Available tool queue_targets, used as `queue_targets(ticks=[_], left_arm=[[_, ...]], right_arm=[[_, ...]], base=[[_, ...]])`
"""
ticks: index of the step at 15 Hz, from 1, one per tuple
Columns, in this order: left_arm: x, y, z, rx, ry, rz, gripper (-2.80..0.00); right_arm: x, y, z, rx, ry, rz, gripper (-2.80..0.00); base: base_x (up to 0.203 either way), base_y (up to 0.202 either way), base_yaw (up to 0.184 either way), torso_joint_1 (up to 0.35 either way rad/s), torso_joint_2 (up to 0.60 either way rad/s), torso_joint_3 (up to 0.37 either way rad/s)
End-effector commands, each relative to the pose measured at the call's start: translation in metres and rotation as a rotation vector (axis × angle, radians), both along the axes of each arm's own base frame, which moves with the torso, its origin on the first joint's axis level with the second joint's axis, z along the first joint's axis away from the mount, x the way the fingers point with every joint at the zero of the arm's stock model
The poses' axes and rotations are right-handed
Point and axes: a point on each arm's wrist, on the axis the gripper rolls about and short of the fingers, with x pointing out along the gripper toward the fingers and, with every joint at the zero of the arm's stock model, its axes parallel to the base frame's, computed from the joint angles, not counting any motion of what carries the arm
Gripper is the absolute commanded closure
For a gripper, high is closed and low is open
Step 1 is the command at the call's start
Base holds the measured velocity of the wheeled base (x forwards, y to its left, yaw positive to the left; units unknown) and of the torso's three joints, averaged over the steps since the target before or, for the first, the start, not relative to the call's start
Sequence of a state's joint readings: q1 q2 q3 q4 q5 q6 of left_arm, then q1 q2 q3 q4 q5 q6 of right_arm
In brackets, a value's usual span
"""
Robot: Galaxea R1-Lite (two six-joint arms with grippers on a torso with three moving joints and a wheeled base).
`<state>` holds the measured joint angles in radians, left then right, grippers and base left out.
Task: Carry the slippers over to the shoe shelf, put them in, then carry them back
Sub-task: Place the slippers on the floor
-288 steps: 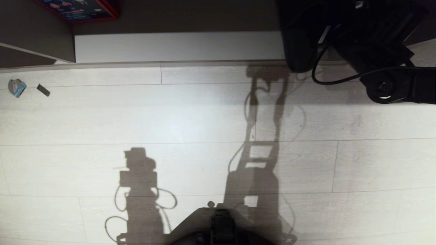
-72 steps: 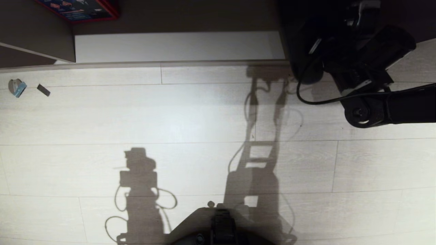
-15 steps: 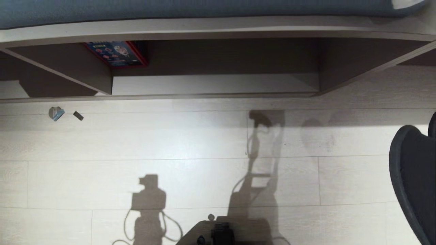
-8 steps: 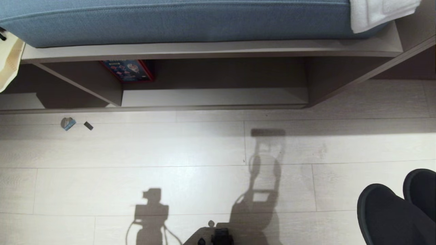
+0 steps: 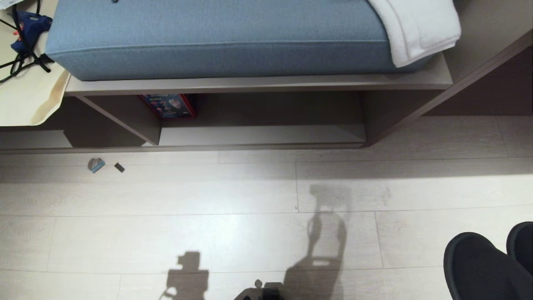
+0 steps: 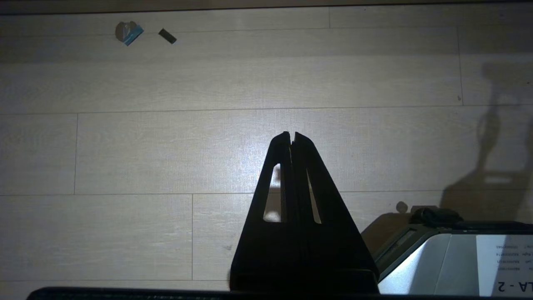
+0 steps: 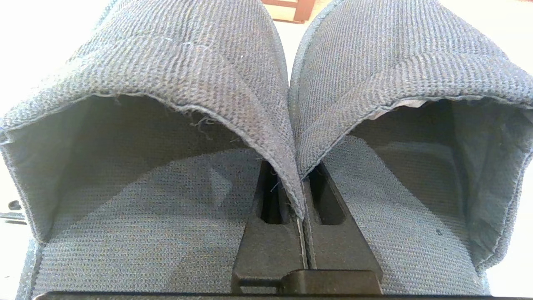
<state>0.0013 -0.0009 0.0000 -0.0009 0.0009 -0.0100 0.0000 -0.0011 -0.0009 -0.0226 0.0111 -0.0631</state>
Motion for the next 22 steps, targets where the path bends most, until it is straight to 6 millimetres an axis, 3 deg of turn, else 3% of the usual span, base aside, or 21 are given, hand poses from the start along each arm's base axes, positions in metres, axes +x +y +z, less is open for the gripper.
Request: queue_targets(ticks=[1,22], left_arm=[[0.0001,0.0,0.0001,-0.001,0.0,0.001,0.0],[0.0001,0.0,0.0001,-0.001,0.0,0.001,0.0]], right_arm=[[-0.0001,0.0,0.0,0.005,0.0,0.003,0.0],[0.0001,-0.0001,-0.0021,0.04,0.019,-0.001,0.0]], base=[[0.0,0.0,0.0,0.0,0.0,0.19],[0.0,0.0,0.0,0.002,0.0,0.201]])
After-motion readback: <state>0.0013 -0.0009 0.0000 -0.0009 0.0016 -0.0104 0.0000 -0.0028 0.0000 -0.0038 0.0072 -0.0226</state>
